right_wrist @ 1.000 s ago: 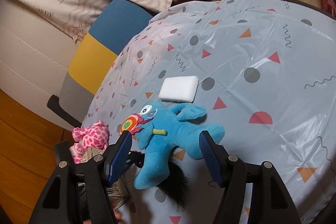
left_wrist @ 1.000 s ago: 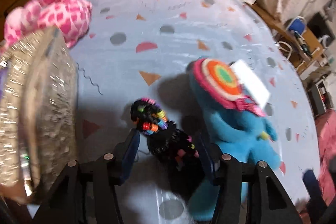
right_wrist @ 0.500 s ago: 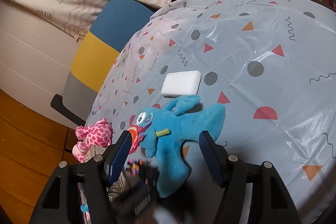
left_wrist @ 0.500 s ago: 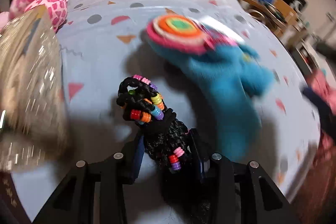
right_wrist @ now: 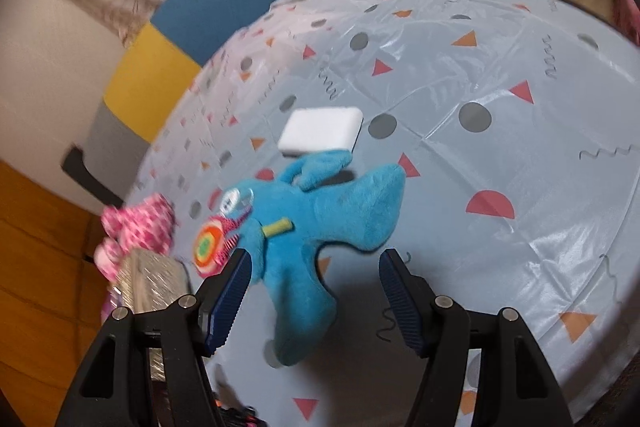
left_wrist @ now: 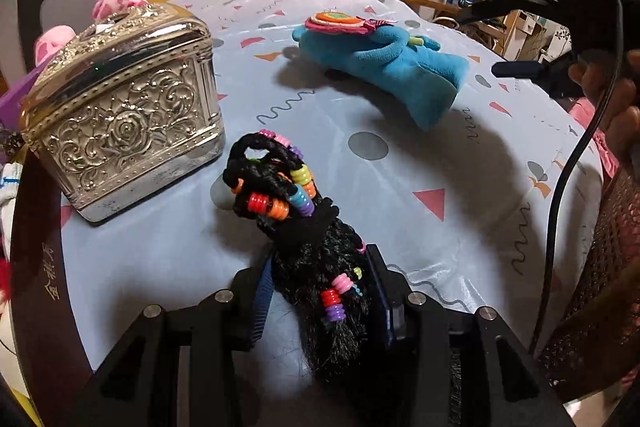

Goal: Organize soft objects
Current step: 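Grasp the black beaded hair braid with the left tool, then grasp and lift the white foam block with the right tool while the left tool holds the braid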

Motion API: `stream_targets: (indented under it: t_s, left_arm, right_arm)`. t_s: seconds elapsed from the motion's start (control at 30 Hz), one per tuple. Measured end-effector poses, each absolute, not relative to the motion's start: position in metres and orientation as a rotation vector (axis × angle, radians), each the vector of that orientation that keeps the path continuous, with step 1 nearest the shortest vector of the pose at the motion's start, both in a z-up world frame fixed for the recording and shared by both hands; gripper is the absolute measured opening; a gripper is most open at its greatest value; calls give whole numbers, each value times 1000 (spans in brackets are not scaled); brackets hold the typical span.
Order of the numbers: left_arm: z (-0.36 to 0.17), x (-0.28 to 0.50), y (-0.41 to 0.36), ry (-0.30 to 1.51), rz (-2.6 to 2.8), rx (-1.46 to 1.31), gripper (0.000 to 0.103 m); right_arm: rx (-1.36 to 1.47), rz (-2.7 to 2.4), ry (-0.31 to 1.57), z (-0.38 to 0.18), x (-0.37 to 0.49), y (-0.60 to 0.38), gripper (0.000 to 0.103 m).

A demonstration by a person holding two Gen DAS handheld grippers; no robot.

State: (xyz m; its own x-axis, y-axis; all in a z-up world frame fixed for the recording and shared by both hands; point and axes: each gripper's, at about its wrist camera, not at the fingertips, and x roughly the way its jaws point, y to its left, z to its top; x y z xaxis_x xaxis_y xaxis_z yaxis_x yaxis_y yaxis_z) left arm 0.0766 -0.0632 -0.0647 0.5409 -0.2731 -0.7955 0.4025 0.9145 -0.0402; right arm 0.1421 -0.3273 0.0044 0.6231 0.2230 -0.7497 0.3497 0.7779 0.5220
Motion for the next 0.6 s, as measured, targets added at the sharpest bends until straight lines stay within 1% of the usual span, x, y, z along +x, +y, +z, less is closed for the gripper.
stream_targets:
  t_s: [0.17, 0.27, 0.37, 0.47, 0.6]
  left_arm:
    - [-70, 80, -65, 860, -412, 167, 45]
    - [-71, 81, -65, 849, -413, 155, 45]
    - [-71, 82, -64, 840, -419, 149, 45]
    - [-71, 82, -61, 840, -426, 131, 45]
    - [-71, 80, -55, 838, -436, 107, 45]
  right_arm:
    - [475, -77, 928, 22, 164, -312, 68]
    - [400, -105, 917, 29, 178, -318, 68]
    - [355, -114, 930, 29, 193, -326, 68]
    - [257, -121, 935, 29, 214, -332, 68]
    - [128, -72, 988, 20, 247, -326, 68]
